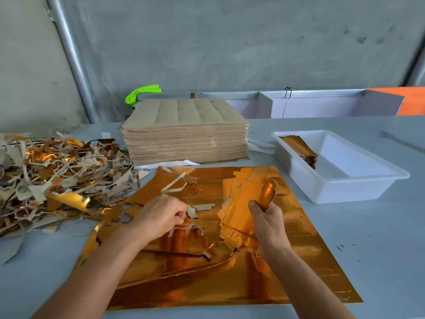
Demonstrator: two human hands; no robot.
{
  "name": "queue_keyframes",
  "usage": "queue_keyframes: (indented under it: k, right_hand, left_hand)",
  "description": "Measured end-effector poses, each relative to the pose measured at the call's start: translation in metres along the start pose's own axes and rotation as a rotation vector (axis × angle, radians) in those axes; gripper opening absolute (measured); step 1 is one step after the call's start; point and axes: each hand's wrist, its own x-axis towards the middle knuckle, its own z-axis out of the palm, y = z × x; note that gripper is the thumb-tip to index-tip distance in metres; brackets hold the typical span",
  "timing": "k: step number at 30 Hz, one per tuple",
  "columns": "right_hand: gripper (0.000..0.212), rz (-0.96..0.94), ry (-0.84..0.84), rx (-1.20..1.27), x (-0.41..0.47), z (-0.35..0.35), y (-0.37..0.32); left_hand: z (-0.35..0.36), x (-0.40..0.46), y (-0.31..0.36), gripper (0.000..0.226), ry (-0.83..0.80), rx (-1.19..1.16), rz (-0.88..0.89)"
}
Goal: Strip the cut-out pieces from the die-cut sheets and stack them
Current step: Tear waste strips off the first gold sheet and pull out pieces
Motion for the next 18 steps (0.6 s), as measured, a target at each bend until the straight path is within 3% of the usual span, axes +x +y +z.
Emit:
queue_keyframes:
  k: [1,4,7,14,16,18]
  right_hand:
    - [0.019,0.002,0.0,-0.001,-0.001,0.0,0.0]
    - [0.019,-0.001,0.01,-0.013,-0.003,0.001,0.0]
    - [0.019,0.004,0.025,-0.007,-0.005,0.001,-0.002]
    - [0.016,0.001,0.032,-0.005,-0.009,0.001,-0.001]
    - [0.017,-0.008,0.036,0.0,-0.01,0.0,-0.001]
    - [0.016,-0.022,0.042,-0.001,-0.011,-0.001,-0.001]
  left_hand:
    - [0.002,-0.002,-0.002,0.003,-0.046,-0.027,-0.017]
    - [0.006,-0.008,-0.01,0.052,-0.209,-0.116,-0.105]
    - [0.007,-0.014,-0.013,0.07,-0.23,-0.119,-0.126]
    - [0.009,-0.026,-0.015,0.043,-0.027,-0.054,-0.07]
    - [0.007,-0.032,-0.015,0.025,0.014,-0.033,-0.044]
    - [-0.002,-0.037,-0.013,0.012,0.161,0.013,0.021]
